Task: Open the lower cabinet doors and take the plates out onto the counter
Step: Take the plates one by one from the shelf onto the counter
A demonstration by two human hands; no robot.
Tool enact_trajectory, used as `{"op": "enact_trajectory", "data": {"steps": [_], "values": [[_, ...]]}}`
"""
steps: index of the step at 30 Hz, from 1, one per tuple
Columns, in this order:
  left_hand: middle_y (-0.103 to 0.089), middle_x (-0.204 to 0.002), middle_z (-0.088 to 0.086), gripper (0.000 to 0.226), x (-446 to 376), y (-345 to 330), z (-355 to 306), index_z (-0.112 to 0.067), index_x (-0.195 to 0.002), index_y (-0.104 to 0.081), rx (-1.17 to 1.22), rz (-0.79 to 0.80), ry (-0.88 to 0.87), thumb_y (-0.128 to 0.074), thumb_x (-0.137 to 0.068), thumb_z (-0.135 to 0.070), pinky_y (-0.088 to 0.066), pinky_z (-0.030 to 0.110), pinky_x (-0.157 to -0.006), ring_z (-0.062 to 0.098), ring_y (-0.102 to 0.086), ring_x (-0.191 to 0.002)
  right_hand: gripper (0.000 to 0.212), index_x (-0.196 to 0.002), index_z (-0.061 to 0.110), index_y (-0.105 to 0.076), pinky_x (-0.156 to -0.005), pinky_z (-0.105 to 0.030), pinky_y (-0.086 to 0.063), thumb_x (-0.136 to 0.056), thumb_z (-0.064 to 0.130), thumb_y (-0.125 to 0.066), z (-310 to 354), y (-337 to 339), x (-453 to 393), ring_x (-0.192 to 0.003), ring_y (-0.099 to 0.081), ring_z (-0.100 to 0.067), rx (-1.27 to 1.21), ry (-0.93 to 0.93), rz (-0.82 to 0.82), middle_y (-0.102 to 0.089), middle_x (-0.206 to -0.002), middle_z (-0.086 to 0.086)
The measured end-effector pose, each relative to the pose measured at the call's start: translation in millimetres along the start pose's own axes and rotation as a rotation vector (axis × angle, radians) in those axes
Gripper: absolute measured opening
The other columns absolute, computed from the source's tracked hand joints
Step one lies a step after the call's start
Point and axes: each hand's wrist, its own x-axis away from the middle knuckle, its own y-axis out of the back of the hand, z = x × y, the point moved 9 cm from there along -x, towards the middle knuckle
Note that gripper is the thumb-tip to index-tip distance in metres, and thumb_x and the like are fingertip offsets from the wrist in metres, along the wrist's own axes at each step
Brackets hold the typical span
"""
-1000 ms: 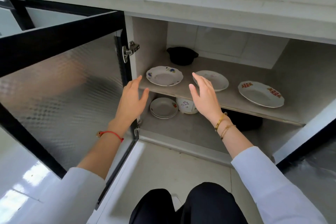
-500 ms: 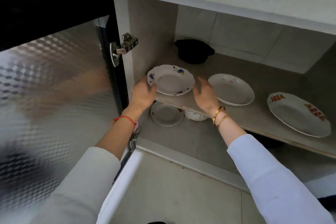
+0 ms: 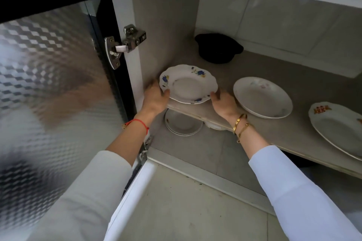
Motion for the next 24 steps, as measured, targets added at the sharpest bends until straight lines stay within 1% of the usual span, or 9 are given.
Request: {"op": "enact_trajectory", "data": {"steps": [5, 12, 15, 16, 18, 19, 20, 22, 24], "values": [[-0.064, -0.131, 0.015, 0.034, -2.3, -2.9, 2.0, -0.005, -0.129, -0.059, 0.045, -0.002, -0.006, -0.056, -0.096, -0.012, -0.043, 0.03, -0.096, 0.033, -0.058, -0.123, 0.038, -0.133, 0.005, -0.05, -0.101, -0.033, -0.038, -0.102, 0.025, -0.039, -2.6, -5.6, -2.5, -0.128, -0.049, -0.036, -0.08, 0.012, 0.025, -0.055, -0.136, -0.017], [-0.066, -0.128, 0.014, 0.032, -0.9, -3.6, 7.2, -0.006, -0.126, -0.061, 0.149, -0.002, 0.025, -0.058, -0.094, -0.009, -0.041, 0.023, -0.089, 0.03, -0.06, -0.12, 0.036, -0.131, 0.007, -0.052, -0.102, -0.035, -0.038, -0.102, 0.023, -0.038, -2.2, -5.4, 0.1, -0.126, -0.049, -0.035, -0.115, 0.054, 0.006, -0.055, -0.135, -0.017], [-0.067, -0.126, 0.013, 0.033, 7.1, -5.7, 12.4, -0.005, -0.126, -0.06, 0.243, -0.004, 0.051, -0.058, -0.093, -0.004, -0.043, 0.022, -0.09, 0.028, -0.061, -0.119, 0.035, -0.129, 0.008, -0.054, -0.095, -0.033, -0.04, -0.102, 0.024, -0.039, -4.9, -4.8, 7.0, -0.121, -0.053, -0.034, -0.135, 0.073, -0.009, -0.058, -0.131, -0.015], [-0.068, -0.125, 0.013, 0.033, 11.4, -5.6, 13.9, -0.006, -0.126, -0.06, 0.263, -0.006, 0.059, -0.058, -0.093, -0.004, -0.045, 0.023, -0.093, 0.028, -0.061, -0.119, 0.034, -0.127, 0.008, -0.054, -0.091, -0.032, -0.04, -0.102, 0.025, -0.039, -5.6, -3.7, 10.7, -0.118, -0.055, -0.034, -0.143, 0.079, -0.027, -0.06, -0.129, -0.015], [-0.069, -0.118, 0.013, 0.032, 21.1, -4.1, 15.9, -0.008, -0.125, -0.06, 0.288, -0.021, 0.069, -0.059, -0.093, -0.005, -0.048, 0.032, -0.101, 0.029, -0.061, -0.117, 0.032, -0.125, 0.009, -0.055, -0.086, -0.027, -0.039, -0.101, 0.024, -0.041, -5.1, 0.5, 20.6, -0.113, -0.057, -0.03, -0.179, 0.108, -0.078, -0.062, -0.125, -0.013], [-0.069, -0.113, 0.012, 0.031, 26.9, -2.7, 16.3, -0.009, -0.124, -0.06, 0.3, -0.031, 0.071, -0.059, -0.093, -0.006, -0.048, 0.037, -0.103, 0.029, -0.061, -0.115, 0.03, -0.124, 0.009, -0.056, -0.085, -0.026, -0.038, -0.101, 0.022, -0.041, -3.9, 2.7, 27.2, -0.11, -0.057, -0.026, -0.214, 0.129, -0.1, -0.063, -0.124, -0.012], [-0.067, -0.109, 0.007, 0.032, 34.0, -1.1, 15.6, -0.011, -0.125, -0.06, 0.317, -0.04, 0.066, -0.059, -0.093, -0.007, -0.048, 0.038, -0.104, 0.027, -0.062, -0.113, 0.029, -0.124, 0.01, -0.056, -0.086, -0.025, -0.037, -0.101, 0.021, -0.042, -2.8, 4.5, 34.7, -0.109, -0.056, -0.023, -0.262, 0.146, -0.111, -0.063, -0.123, -0.009], [-0.065, -0.108, -0.001, 0.038, 51.5, 4.3, 11.7, -0.014, -0.13, -0.058, 0.361, -0.064, 0.04, -0.06, -0.093, -0.006, -0.049, 0.029, -0.099, 0.018, -0.061, -0.106, 0.029, -0.126, 0.012, -0.056, -0.088, -0.023, -0.038, -0.101, 0.019, -0.042, -1.6, 8.9, 50.9, -0.11, -0.056, -0.018, -0.355, 0.172, -0.118, -0.063, -0.12, -0.004], [-0.066, -0.112, -0.002, 0.043, 74.7, 12.8, 6.7, -0.014, -0.134, -0.056, 0.399, -0.087, 0.008, -0.06, -0.092, -0.004, -0.049, 0.013, -0.09, 0.014, -0.061, -0.104, 0.03, -0.128, 0.012, -0.055, -0.085, -0.011, -0.041, -0.102, 0.016, -0.042, -0.7, 13.3, 72.1, -0.109, -0.055, -0.011, -0.419, 0.216, -0.109, -0.062, -0.119, 0.001]]}}
